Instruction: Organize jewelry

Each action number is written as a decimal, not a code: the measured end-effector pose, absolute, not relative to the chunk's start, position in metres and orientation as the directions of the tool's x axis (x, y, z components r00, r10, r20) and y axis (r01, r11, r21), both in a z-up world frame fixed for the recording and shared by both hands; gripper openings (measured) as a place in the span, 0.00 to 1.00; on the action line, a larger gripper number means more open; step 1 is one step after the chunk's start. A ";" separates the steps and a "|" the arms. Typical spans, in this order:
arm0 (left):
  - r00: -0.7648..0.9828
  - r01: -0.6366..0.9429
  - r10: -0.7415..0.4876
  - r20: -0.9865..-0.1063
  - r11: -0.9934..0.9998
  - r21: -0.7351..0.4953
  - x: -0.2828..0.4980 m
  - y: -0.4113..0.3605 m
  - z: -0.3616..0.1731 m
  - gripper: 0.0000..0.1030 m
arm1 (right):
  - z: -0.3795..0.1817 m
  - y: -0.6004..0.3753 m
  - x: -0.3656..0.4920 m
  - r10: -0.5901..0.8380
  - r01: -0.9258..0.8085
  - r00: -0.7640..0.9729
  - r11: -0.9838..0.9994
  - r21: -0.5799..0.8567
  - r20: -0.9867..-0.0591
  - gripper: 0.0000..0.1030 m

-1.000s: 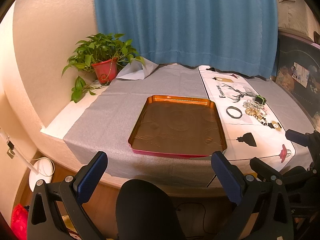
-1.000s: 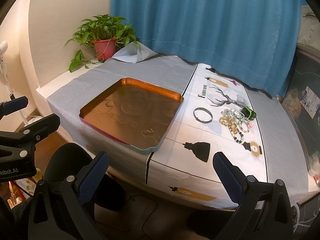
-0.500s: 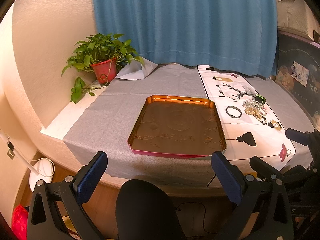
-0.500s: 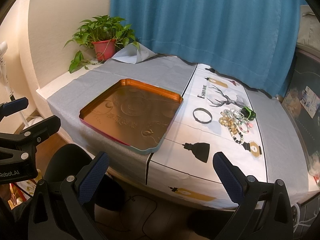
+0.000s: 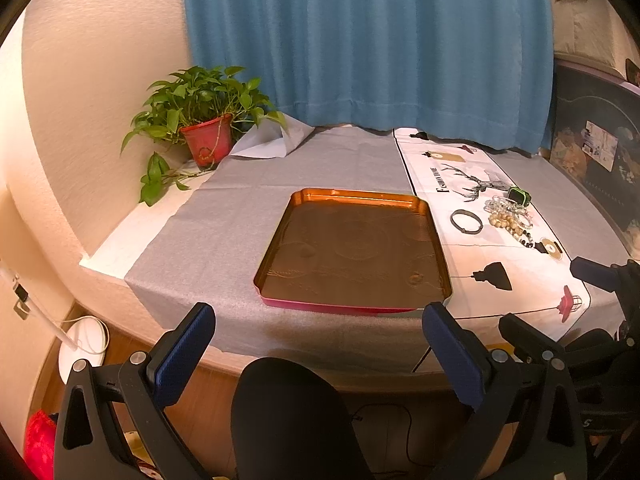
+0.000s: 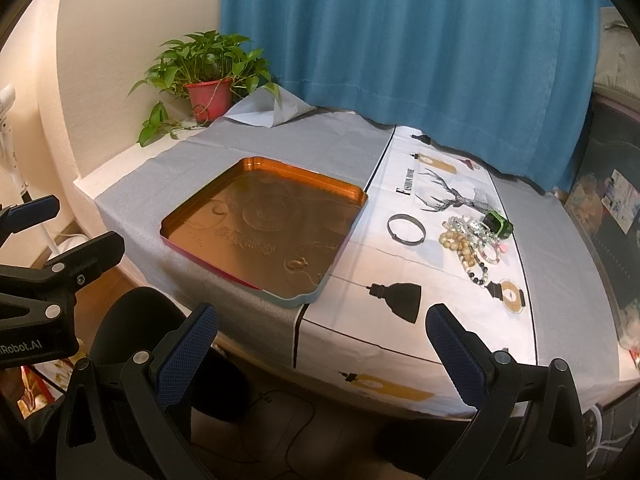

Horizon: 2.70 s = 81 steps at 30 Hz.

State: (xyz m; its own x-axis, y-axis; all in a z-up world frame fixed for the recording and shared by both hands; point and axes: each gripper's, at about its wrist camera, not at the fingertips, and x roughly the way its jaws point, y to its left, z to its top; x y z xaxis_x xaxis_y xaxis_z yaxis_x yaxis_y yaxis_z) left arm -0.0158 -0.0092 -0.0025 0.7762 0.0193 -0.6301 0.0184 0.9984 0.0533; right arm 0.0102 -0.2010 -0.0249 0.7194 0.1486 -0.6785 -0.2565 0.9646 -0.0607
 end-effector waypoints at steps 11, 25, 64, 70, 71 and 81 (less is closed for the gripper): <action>0.745 0.071 -0.014 -0.667 0.996 0.058 -0.007 -0.028 -0.009 1.00 | -0.036 -0.222 0.009 0.150 -0.227 0.697 0.974 -0.017 -0.701 1.00; 0.649 0.317 -0.141 -0.748 0.944 0.097 0.067 -0.150 -0.015 1.00 | -0.089 -0.383 0.043 -0.019 0.130 0.675 0.987 0.093 -0.738 1.00; 0.356 0.489 -0.220 -0.908 0.872 -0.020 0.275 -0.258 -0.116 0.58 | -0.141 -0.424 0.208 -0.004 0.002 0.631 1.000 -0.004 -0.776 0.08; 0.396 0.479 -0.297 -0.869 0.874 -0.081 0.249 -0.247 -0.077 0.58 | -0.095 -0.479 0.191 -0.013 0.110 0.690 0.990 0.087 -0.724 0.08; 0.404 0.484 -0.304 -0.863 0.871 -0.080 0.244 -0.245 -0.072 0.58 | -0.086 -0.483 0.189 -0.008 0.107 0.700 0.990 0.093 -0.714 0.08; 0.460 0.486 -0.354 -0.814 0.868 -0.103 0.190 -0.221 -0.030 0.58 | -0.011 -0.502 0.153 0.112 0.009 0.806 0.980 0.201 -0.581 0.08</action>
State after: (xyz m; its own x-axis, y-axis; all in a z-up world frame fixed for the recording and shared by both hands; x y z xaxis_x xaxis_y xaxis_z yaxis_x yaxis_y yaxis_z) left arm 0.1904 -0.2214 -0.0302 0.4601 -0.3541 -0.8142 0.4864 0.8677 -0.1026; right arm 0.1526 -0.5018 -0.0112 0.8060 0.1118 -0.5813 0.0092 0.9795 0.2012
